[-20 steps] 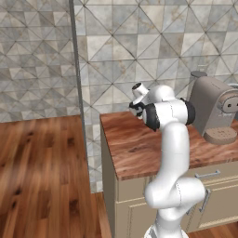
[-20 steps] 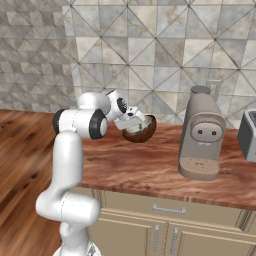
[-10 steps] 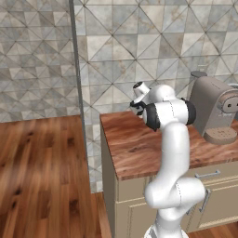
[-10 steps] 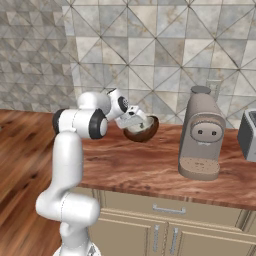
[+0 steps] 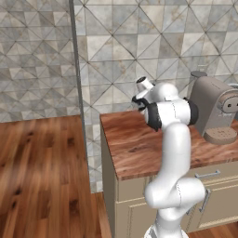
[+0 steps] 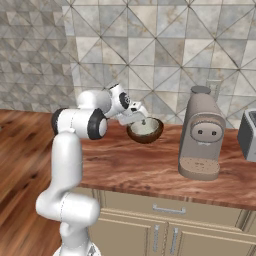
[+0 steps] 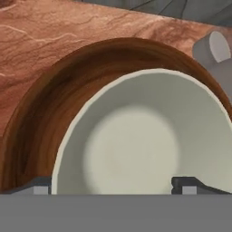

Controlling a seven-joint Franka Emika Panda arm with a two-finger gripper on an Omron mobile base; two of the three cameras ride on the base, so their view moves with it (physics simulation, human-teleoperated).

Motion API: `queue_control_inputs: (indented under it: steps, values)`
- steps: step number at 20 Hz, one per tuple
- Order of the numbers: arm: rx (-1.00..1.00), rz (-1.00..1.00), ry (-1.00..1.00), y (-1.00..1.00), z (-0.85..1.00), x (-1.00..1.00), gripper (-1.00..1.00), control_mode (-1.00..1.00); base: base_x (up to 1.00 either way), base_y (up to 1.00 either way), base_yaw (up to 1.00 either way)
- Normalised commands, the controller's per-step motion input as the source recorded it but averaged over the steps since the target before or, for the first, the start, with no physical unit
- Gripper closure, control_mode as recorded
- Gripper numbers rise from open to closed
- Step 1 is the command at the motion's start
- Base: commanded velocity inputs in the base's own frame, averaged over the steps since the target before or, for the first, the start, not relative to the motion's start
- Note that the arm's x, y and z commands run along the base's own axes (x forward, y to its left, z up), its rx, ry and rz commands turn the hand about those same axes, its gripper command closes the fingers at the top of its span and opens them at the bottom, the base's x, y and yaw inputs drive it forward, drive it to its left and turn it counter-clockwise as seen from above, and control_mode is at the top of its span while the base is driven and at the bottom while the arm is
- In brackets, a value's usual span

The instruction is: Pick up the bowls on the counter and stack them on top of one another in the open cabinet. Place the smaller bowl on top of the larger bowl.

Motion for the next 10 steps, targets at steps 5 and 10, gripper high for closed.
queue_control_inputs:
  steps: [5, 10]
  values:
    - [0.02, -0.01, 0.0, -0.07, 0.26, -0.03, -1.0, -1.0, 0.0, 0.0, 0.0]
    - [0.02, -0.01, 0.01, -0.02, 0.25, -0.09, -1.0, -1.0, 0.0, 0.0, 0.0]
